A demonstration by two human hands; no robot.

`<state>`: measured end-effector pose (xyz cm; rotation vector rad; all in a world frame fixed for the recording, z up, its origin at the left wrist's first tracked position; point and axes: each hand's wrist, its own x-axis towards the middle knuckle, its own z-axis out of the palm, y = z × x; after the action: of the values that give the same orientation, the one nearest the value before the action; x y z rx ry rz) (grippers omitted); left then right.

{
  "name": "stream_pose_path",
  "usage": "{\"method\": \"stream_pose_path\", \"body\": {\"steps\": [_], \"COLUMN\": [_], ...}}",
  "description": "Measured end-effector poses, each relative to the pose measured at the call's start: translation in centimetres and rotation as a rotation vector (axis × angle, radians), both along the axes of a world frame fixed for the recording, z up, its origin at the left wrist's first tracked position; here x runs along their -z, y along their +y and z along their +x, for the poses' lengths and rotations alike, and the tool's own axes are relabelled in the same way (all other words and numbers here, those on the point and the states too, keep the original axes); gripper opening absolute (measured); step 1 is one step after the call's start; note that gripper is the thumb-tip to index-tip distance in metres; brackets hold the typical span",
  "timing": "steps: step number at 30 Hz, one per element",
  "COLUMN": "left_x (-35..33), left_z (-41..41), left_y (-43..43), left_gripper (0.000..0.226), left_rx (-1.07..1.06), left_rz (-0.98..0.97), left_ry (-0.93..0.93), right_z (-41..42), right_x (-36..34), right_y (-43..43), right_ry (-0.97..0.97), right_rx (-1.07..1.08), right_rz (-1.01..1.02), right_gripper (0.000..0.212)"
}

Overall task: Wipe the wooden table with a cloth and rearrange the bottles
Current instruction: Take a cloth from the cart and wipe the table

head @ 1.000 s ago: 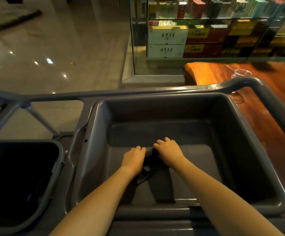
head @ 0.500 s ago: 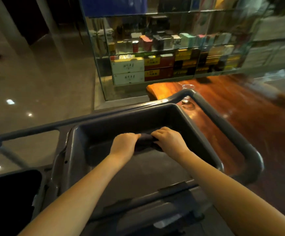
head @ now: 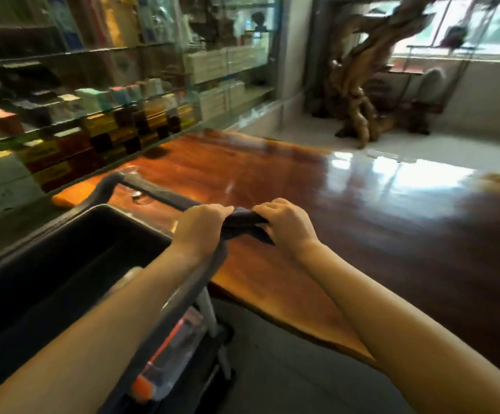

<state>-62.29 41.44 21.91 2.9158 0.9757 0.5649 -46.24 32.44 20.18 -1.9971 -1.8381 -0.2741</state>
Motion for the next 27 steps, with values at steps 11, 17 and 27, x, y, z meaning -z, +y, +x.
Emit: {"method": "stream_pose_path", "body": {"steps": [11, 17, 27], "left_x": [2.4, 5.3, 8.8], "left_z": [28.9, 40.0, 50.4], "left_y": [-19.9, -32.2, -43.3], "left_gripper": [0.029, 0.033, 0.038], "left_rx": [0.553, 0.782, 1.004], "left_rz": [0.093, 0.057, -0.047], "left_ry": [0.156, 0.237, 0.301], "right_z": [20.7, 27.5, 33.6], "right_x": [2.8, 5.0, 8.9], "right_y": [-26.9, -40.8, -52.3], "right_ry": [0.031, 0.103, 0.256], "right_rx": [0.597, 0.831, 1.074], "right_rz": [-0.024, -0.037, -0.066], "right_gripper": [0.023, 0.020, 0.027]}}
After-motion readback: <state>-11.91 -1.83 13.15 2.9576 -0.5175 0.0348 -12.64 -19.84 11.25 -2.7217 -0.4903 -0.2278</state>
